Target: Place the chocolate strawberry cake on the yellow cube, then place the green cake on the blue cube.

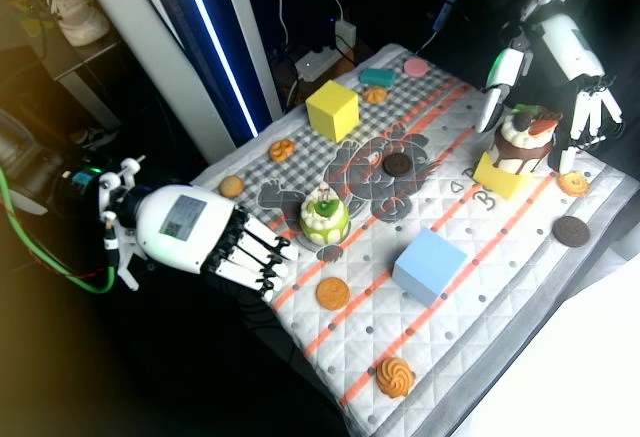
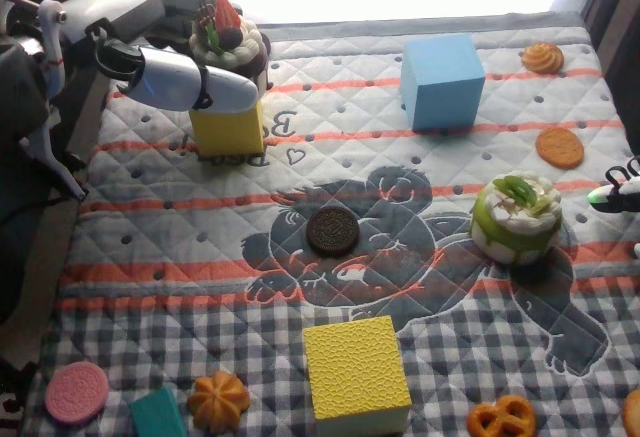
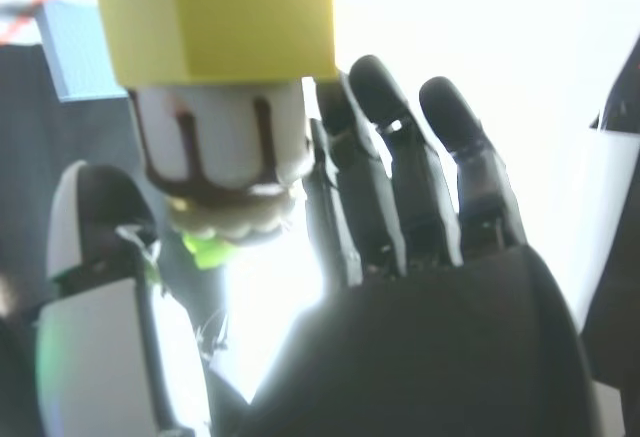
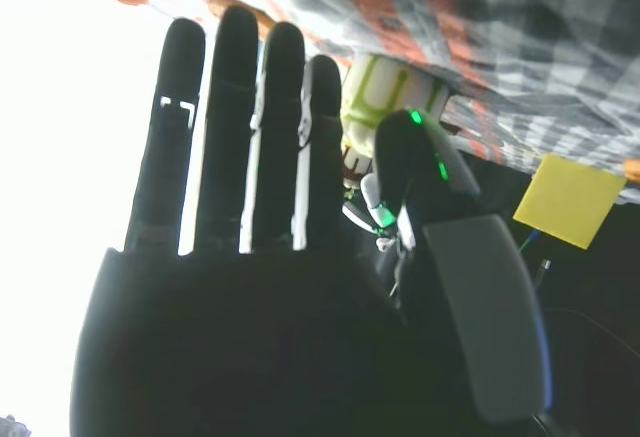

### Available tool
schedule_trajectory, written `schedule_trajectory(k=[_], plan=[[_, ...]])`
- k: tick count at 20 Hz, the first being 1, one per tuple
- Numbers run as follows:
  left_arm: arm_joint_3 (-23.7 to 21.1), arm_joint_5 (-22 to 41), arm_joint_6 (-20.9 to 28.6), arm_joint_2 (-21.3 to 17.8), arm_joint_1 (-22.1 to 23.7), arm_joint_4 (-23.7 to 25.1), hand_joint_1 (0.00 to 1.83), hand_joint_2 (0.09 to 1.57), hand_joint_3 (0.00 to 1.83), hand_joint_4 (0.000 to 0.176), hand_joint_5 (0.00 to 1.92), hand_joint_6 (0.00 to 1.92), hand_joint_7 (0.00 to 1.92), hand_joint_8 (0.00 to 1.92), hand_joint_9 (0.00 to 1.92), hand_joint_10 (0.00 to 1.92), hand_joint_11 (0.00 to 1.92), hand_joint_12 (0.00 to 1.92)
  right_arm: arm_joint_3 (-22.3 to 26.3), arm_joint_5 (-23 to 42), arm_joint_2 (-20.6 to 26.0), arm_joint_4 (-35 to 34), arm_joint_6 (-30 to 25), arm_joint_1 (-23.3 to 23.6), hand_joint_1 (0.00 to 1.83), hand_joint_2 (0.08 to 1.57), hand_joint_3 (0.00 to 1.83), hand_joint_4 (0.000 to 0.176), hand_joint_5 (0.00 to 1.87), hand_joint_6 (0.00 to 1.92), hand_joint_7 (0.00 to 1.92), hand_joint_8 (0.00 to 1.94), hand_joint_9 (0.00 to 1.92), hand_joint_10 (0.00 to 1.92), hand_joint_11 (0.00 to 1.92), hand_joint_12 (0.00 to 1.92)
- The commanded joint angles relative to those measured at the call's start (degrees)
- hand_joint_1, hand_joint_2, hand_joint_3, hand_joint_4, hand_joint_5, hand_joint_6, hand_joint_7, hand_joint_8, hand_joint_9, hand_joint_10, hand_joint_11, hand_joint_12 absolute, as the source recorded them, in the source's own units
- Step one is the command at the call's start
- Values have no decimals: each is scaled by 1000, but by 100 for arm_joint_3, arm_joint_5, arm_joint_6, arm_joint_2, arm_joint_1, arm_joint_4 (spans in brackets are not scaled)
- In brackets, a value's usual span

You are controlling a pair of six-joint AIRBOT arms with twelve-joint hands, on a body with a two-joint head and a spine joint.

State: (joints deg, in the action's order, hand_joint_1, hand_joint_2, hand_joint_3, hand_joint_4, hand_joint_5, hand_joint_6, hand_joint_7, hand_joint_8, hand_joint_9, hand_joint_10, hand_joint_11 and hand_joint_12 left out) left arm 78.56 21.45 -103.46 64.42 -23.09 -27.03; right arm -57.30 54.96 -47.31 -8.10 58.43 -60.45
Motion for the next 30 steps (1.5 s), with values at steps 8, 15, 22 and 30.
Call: schedule_trajectory(k=[8, 15, 22, 30], plan=[[-365, 1088, 25, -311, -108, 76, 600, 792, 0, 176, 0, 0, 0, 0, 2, 0, 0, 334, -4, 793, 105, -134, -22, 18, 492, 1472, 1, 0, 602, 0, 745, 0, 720, 1, 279, 972], [-1433, 2128, 451, -1227, -890, 410, 441, 751, 0, 176, 0, 0, 0, 0, 0, 0, 0, 0, 115, 1128, 214, -63, -22, 51, 605, 1357, 0, 0, 488, 0, 594, 0, 568, 0, 199, 665], [-2515, 3213, 1501, -2279, -2208, 893, 605, 758, 3, 176, 0, 0, 0, 0, 0, 0, 0, 0, 115, 1270, 56, 266, -46, 554, 522, 1085, 0, 65, 335, 0, 378, 1, 389, 1, 232, 628], [-2633, 3299, 1501, -2332, -2382, 895, 619, 775, 6, 176, 0, 0, 0, 0, 0, 0, 0, 0, -466, 457, -777, 487, -252, 1345, 371, 1056, 6, 67, 363, 3, 403, 5, 449, 5, 157, 946]])
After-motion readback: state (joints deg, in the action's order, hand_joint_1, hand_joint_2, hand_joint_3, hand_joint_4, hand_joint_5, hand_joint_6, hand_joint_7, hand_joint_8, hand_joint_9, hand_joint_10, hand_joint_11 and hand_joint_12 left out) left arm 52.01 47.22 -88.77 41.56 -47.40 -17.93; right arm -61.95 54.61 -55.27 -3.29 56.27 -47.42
